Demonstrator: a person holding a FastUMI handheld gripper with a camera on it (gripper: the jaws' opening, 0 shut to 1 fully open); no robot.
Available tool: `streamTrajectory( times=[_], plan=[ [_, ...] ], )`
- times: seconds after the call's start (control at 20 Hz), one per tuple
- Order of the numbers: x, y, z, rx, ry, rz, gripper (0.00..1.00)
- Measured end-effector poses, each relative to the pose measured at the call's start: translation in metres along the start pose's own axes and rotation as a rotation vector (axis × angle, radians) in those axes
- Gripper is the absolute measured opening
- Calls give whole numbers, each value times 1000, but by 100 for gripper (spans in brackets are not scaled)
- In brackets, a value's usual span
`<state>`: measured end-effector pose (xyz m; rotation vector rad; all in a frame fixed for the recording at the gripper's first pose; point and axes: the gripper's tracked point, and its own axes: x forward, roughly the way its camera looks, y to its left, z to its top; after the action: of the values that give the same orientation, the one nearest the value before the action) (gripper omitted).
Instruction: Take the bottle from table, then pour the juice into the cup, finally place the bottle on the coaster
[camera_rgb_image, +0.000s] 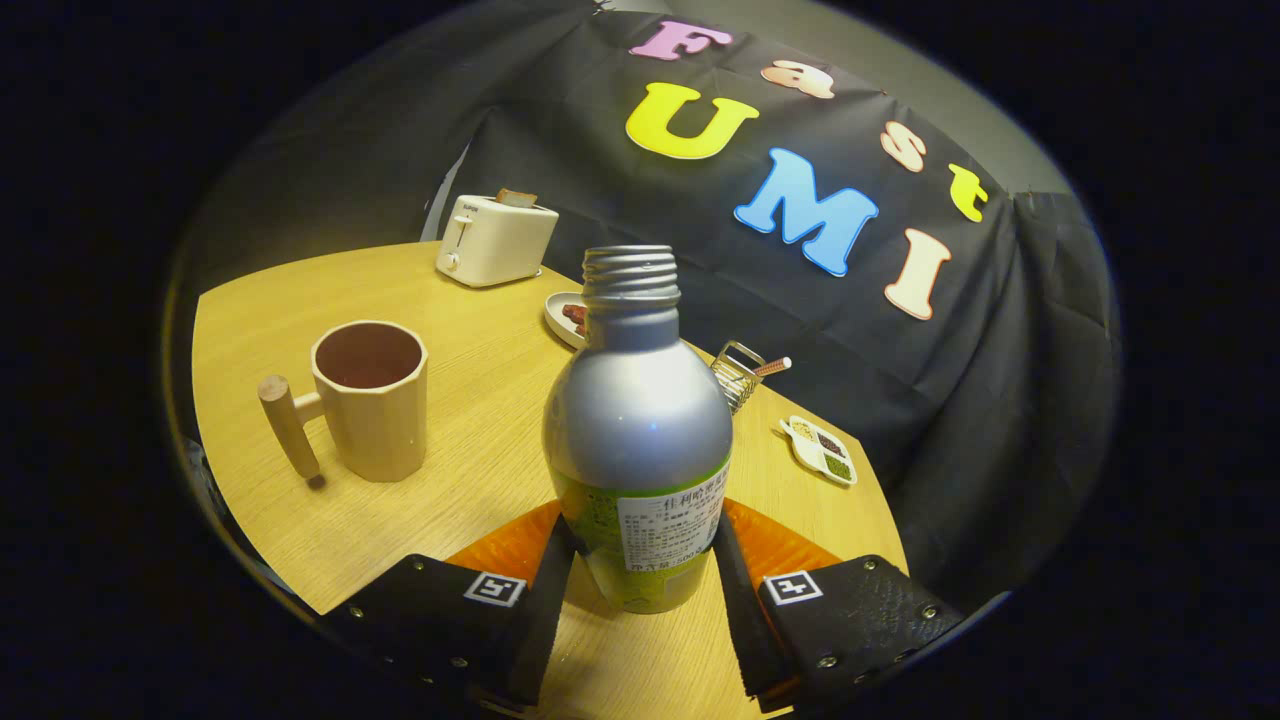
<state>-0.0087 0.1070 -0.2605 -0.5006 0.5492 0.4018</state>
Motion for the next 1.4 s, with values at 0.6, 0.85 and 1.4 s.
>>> streamTrajectory(
  times=[0.6,0.85,1.4],
  plan=[
    [7,23,15,-332,72,15,72],
    [10,29,14,-400,105,20,72],
    [22,38,8,-562,196,49,72]
  ],
)
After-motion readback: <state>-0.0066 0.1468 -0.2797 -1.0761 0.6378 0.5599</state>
